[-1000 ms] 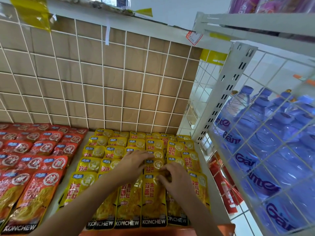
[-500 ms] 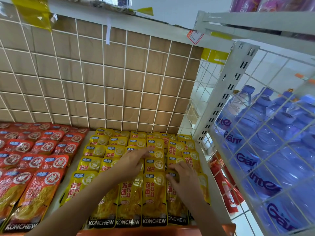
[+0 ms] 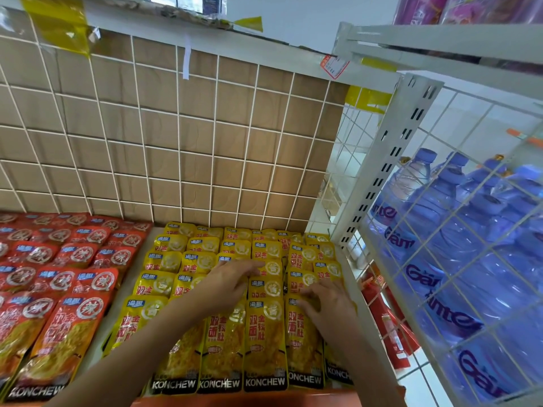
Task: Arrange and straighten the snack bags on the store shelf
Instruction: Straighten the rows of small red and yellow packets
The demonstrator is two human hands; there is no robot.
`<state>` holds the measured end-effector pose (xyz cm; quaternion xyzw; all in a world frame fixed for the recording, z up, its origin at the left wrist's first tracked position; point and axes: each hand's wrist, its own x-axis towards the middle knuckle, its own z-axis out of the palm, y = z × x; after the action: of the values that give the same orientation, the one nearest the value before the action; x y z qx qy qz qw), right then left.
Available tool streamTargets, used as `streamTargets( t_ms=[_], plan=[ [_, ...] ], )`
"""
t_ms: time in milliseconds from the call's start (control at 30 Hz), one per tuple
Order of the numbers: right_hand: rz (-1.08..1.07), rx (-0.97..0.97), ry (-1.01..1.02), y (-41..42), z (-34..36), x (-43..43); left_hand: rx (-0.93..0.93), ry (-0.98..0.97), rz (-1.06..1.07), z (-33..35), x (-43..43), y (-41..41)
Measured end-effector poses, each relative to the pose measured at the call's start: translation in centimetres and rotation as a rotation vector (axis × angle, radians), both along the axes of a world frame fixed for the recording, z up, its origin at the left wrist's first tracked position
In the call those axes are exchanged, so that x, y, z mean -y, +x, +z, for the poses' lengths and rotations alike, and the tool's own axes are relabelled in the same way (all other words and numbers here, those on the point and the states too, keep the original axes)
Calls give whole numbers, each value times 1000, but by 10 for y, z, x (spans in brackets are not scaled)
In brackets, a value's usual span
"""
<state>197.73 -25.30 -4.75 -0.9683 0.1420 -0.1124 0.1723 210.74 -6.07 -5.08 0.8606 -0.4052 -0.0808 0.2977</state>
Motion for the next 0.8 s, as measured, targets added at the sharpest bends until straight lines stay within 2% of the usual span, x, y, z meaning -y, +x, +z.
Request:
streamTargets(
  t_ms=[200,533,633,800],
  plan=[
    [34,-45,14,2,4,3,14,19,-15,0,11,-5],
    [62,-123,199,13,11,8,50,104,-30,2,15,-9],
    [79,-141,296,14,11,11,74,138,-48,5,19,-13],
    [159,-95,521,13,11,20,97,69,-142,15,34,-27]
  ],
)
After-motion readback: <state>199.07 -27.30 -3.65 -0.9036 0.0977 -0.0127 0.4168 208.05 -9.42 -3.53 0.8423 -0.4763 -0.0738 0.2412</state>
